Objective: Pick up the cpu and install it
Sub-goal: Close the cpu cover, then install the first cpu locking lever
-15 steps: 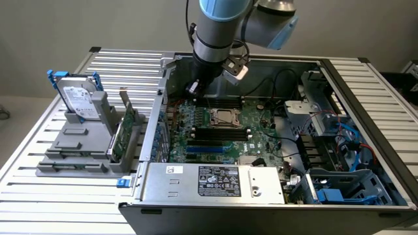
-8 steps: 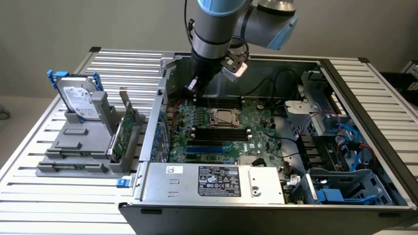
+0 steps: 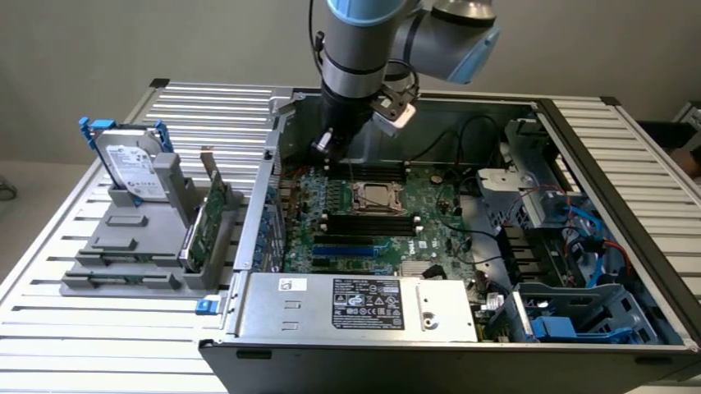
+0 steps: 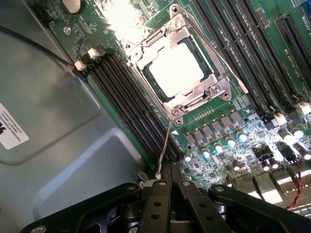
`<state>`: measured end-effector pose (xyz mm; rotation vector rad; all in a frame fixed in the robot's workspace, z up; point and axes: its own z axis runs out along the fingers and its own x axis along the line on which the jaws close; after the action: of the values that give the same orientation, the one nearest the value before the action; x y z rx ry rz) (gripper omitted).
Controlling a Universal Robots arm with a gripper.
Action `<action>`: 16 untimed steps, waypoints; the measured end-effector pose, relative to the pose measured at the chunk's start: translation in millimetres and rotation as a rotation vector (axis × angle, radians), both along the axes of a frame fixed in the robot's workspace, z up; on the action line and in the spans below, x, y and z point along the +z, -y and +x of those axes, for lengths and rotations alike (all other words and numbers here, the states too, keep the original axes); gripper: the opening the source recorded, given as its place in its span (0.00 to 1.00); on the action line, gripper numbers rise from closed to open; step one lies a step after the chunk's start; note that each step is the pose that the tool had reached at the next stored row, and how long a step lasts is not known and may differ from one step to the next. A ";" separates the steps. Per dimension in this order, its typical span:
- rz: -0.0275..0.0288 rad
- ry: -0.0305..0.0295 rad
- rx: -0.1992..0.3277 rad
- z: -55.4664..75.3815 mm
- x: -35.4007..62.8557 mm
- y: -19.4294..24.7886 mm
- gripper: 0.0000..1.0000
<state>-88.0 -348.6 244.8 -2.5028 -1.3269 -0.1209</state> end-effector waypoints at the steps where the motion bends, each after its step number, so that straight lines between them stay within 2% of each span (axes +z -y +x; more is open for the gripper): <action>1: 0.0000 0.0056 -0.003 0.1 0.0 0.0 0.11; 5: 0.0001 0.0359 -0.011 0.7 0.0 0.0 0.11; 7: 0.0001 0.0551 -0.013 1.2 0.0 0.0 0.11; 10: 0.0003 0.0903 -0.015 2.3 -0.1 0.0 0.11; 13: 0.0005 0.1327 -0.017 2.3 -0.1 0.0 0.11; 14: 0.0005 0.1425 -0.018 2.4 -0.1 0.0 0.11; 16: 0.0002 0.1504 -0.025 2.4 -0.2 -0.1 0.11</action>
<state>-85.6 -348.5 244.5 -2.5541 -1.3513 -0.3207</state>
